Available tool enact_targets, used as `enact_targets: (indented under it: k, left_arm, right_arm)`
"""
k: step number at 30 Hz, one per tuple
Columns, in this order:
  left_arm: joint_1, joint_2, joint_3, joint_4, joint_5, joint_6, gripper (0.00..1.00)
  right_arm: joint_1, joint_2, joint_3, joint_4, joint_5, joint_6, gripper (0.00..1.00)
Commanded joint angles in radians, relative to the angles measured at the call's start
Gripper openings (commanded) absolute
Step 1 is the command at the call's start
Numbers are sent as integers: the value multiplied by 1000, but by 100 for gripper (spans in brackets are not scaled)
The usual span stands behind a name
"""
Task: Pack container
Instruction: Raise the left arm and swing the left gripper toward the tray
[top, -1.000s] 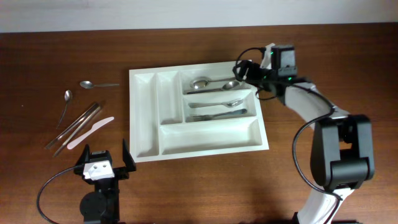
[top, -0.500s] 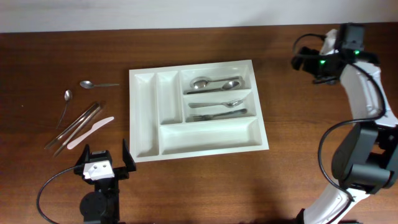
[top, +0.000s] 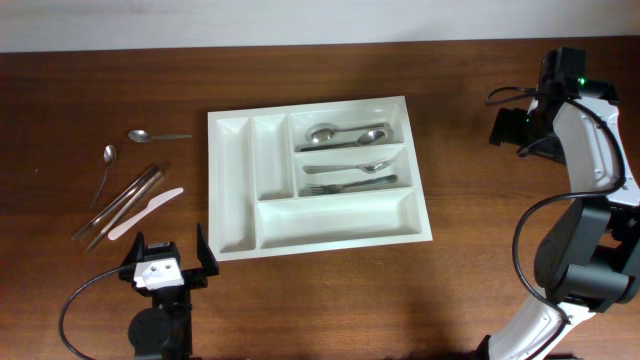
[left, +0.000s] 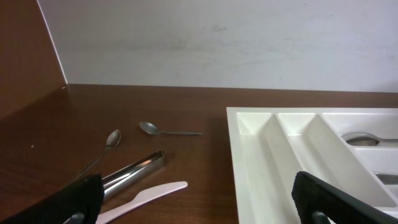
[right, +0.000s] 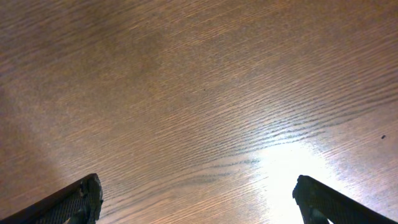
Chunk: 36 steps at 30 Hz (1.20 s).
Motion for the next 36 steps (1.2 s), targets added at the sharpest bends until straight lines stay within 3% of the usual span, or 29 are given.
enact_targets:
  k: [1, 18, 23, 25, 29, 36]
  left_arm:
    - [6, -7, -5, 0, 10, 12, 99]
    - [6, -7, -5, 31, 21, 1, 99]
    - [6, -6, 22, 214, 82, -244, 99]
    - [6, 7, 75, 169, 82, -308, 99]
    - [6, 71, 216, 9, 79, -304, 99]
    - [6, 383, 565, -232, 61, -298, 99]
  right_arm:
    - [-4, 5, 19, 1, 32, 31, 99]
    - [-4, 5, 19, 2, -8, 30, 99]
    - [-4, 5, 19, 2, -8, 30, 99]
    - [-4, 5, 19, 2, -8, 30, 99]
    - [-4, 5, 19, 2, -8, 30, 99]
    - [-4, 5, 19, 2, -8, 30, 99]
